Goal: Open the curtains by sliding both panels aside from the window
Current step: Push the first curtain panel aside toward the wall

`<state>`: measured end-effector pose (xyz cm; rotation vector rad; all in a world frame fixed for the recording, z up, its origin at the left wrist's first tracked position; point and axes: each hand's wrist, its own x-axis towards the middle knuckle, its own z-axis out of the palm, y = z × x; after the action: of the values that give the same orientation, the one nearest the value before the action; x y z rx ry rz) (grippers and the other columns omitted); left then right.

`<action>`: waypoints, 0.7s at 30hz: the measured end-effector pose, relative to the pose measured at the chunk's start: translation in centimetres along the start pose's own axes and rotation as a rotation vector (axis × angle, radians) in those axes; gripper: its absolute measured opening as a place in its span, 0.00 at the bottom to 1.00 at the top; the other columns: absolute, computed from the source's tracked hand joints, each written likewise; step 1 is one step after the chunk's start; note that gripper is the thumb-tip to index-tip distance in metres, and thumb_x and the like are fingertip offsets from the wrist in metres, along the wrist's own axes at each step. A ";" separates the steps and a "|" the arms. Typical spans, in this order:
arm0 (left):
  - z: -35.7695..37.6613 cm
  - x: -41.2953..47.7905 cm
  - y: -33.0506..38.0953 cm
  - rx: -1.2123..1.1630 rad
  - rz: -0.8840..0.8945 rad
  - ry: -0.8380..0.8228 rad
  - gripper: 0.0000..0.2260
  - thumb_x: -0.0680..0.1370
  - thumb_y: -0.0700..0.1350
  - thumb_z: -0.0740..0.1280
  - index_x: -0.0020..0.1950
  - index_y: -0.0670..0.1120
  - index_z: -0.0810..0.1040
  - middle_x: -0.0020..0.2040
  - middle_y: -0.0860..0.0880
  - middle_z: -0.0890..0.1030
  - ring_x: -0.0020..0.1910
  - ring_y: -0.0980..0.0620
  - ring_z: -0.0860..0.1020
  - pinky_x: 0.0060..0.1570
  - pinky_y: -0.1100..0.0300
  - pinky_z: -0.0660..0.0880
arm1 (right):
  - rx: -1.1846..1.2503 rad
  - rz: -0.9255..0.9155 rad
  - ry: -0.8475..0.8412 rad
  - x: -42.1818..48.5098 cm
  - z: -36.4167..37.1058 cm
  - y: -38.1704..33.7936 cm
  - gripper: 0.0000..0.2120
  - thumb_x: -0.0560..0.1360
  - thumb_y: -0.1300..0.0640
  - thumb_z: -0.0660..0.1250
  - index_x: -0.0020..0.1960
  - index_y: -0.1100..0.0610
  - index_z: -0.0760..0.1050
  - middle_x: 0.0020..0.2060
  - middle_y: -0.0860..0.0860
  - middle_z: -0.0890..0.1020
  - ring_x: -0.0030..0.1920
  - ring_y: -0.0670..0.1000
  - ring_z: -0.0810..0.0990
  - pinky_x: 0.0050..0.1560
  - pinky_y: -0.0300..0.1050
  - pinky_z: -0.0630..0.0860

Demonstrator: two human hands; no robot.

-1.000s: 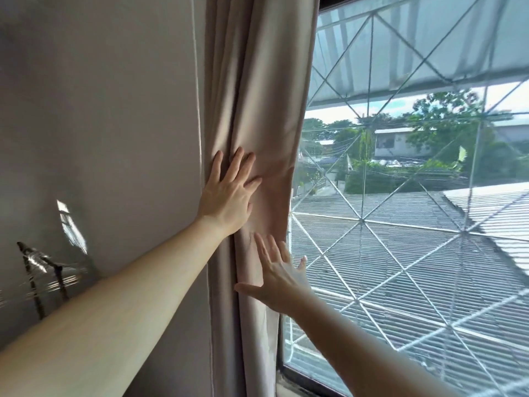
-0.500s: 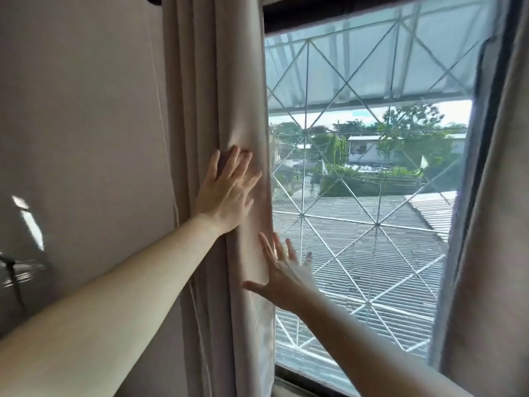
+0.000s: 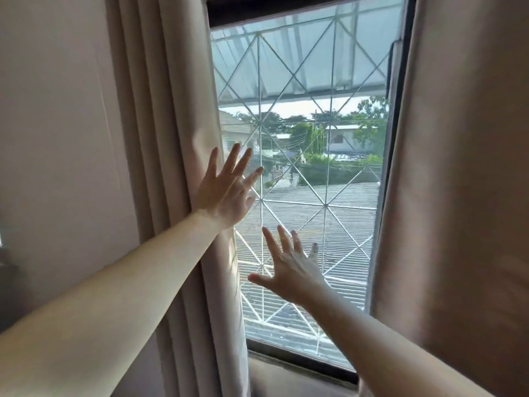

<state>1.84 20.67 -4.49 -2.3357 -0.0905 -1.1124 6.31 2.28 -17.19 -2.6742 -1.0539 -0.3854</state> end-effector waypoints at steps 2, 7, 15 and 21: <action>-0.3 0.1 1.1 -0.013 0.019 0.009 0.32 0.84 0.63 0.61 0.87 0.58 0.57 0.89 0.45 0.49 0.88 0.40 0.45 0.82 0.33 0.38 | -0.004 0.017 0.003 -1.0 -0.2 0.9 0.53 0.73 0.20 0.57 0.82 0.38 0.28 0.86 0.50 0.35 0.85 0.60 0.36 0.77 0.81 0.37; -0.2 0.9 3.4 -0.059 0.049 0.024 0.32 0.85 0.65 0.56 0.88 0.59 0.52 0.89 0.46 0.47 0.88 0.40 0.45 0.83 0.31 0.41 | -0.049 0.063 -0.011 -3.0 -0.6 2.8 0.53 0.73 0.20 0.56 0.82 0.38 0.28 0.85 0.50 0.34 0.85 0.60 0.35 0.76 0.81 0.37; 1.1 3.9 6.0 -0.210 0.140 0.063 0.32 0.85 0.66 0.54 0.88 0.60 0.49 0.89 0.47 0.46 0.88 0.41 0.45 0.84 0.32 0.41 | -0.118 0.176 -0.002 -3.3 -1.6 5.5 0.52 0.74 0.20 0.54 0.82 0.40 0.26 0.84 0.51 0.32 0.84 0.62 0.33 0.76 0.82 0.36; 2.3 6.9 7.7 -0.320 0.191 0.129 0.32 0.85 0.67 0.53 0.87 0.60 0.50 0.89 0.47 0.48 0.88 0.41 0.46 0.83 0.31 0.43 | -0.185 0.282 0.023 -3.0 -2.6 7.6 0.52 0.74 0.20 0.54 0.81 0.40 0.25 0.84 0.51 0.32 0.84 0.60 0.32 0.77 0.81 0.37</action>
<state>10.15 14.16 -4.03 -2.4739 0.3769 -1.2511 9.02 -5.80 -16.69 -2.9183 -0.6483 -0.4759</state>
